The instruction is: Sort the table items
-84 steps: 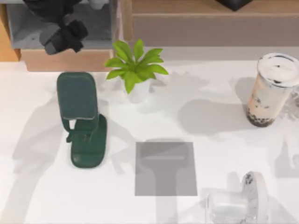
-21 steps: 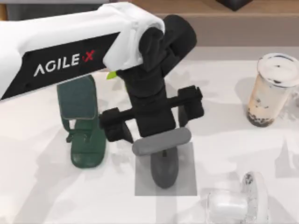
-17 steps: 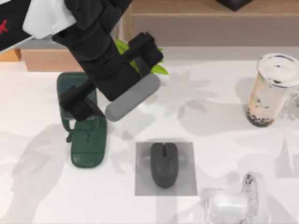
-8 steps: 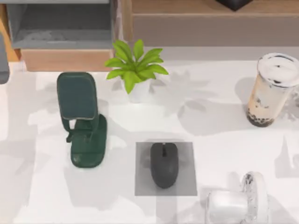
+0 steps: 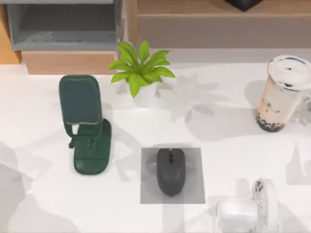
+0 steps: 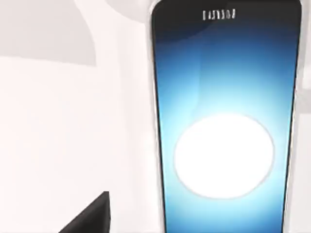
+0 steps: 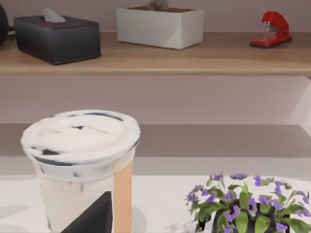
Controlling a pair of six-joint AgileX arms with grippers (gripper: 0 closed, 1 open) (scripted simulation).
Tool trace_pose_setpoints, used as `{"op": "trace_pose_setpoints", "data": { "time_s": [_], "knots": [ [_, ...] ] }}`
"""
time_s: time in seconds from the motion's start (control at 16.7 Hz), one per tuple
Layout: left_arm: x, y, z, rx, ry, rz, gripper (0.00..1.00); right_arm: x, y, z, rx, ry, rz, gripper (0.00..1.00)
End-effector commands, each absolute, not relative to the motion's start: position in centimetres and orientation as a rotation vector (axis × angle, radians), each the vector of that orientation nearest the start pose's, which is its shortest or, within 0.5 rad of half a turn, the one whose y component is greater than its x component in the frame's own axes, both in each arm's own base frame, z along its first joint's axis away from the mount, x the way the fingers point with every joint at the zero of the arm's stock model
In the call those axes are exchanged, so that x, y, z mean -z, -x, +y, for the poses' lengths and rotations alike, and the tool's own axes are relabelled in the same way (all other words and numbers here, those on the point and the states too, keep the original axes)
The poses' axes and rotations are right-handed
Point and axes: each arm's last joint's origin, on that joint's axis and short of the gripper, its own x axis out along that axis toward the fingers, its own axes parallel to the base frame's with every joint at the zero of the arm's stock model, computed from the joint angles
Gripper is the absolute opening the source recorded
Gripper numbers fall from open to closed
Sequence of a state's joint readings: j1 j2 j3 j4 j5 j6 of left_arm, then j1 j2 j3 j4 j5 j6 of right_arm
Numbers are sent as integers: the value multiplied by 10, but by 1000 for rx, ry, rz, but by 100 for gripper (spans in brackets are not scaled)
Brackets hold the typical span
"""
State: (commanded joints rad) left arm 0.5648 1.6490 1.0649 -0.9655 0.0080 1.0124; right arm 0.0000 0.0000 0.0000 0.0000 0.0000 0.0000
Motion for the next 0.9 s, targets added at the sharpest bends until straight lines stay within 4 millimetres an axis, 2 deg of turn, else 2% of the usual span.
{"op": "trace_pose_setpoints", "data": {
  "time_s": [0.12, 0.48, 0.66, 0.9],
  "knots": [
    [-172, -234, 161, 306, -307, 1548, 100, -160, -106, -1, 0, 0, 0, 100],
    [-173, -234, 160, 308, -309, 1546, 100, -160, -106, -1, 0, 0, 0, 100],
    [-154, -235, 161, 307, -303, 1552, 100, -160, -106, -1, 0, 0, 0, 100],
    [-116, -236, 162, 298, -311, 1542, 100, -160, -106, -1, 0, 0, 0, 100]
  ]
}}
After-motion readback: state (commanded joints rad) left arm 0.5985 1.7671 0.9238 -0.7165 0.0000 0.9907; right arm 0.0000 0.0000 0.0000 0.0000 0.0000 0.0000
